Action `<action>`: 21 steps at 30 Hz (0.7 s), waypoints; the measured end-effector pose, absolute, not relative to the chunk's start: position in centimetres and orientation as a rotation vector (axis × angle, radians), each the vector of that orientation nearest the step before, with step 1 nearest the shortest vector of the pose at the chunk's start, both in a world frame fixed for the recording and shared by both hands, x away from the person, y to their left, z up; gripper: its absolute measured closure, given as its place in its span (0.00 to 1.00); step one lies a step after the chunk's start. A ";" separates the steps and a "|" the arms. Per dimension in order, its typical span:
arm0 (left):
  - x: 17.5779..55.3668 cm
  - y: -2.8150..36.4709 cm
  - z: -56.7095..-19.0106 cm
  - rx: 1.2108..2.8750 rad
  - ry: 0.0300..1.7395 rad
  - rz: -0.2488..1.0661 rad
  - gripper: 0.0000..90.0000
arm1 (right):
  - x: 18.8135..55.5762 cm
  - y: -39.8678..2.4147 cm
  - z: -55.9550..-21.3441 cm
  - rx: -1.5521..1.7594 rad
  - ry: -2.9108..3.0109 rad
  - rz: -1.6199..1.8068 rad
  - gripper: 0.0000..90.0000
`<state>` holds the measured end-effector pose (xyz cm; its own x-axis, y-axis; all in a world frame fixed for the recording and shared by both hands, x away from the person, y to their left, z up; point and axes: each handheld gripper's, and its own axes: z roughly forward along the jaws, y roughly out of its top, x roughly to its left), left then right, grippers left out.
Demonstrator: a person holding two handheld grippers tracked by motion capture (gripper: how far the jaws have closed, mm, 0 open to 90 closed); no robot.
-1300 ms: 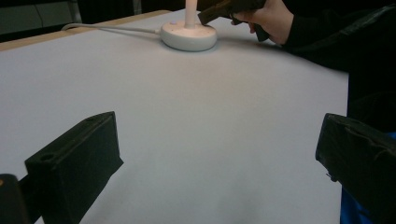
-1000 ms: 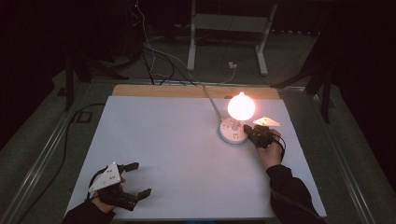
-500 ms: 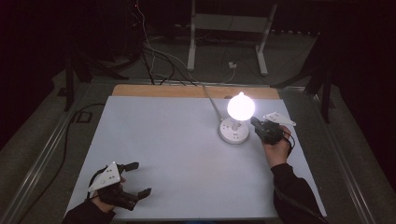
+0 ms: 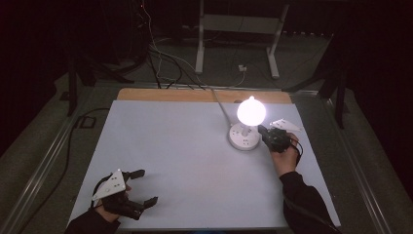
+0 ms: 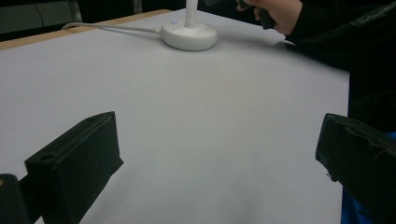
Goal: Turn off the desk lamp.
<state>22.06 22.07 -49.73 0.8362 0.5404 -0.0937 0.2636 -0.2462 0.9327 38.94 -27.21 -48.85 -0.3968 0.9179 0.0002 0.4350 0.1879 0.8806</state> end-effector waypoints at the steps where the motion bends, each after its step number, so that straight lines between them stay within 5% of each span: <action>1: 22.1 22.1 -49.7 1.837 0.610 0.292 0.01 | 39.0 -27.1 -49.1 1.260 1.932 1.140 0.99; 21: 22.0 22.1 -49.7 1.839 0.610 0.293 0.01 | 39.6 -26.2 -51.3 1.256 2.027 1.058 0.99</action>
<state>22.01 22.11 -49.71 0.8357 0.5411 -0.0942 0.2643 -0.2459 0.9326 39.61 -26.17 -51.29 -0.4299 0.9023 -0.0311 0.4907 0.2624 0.8309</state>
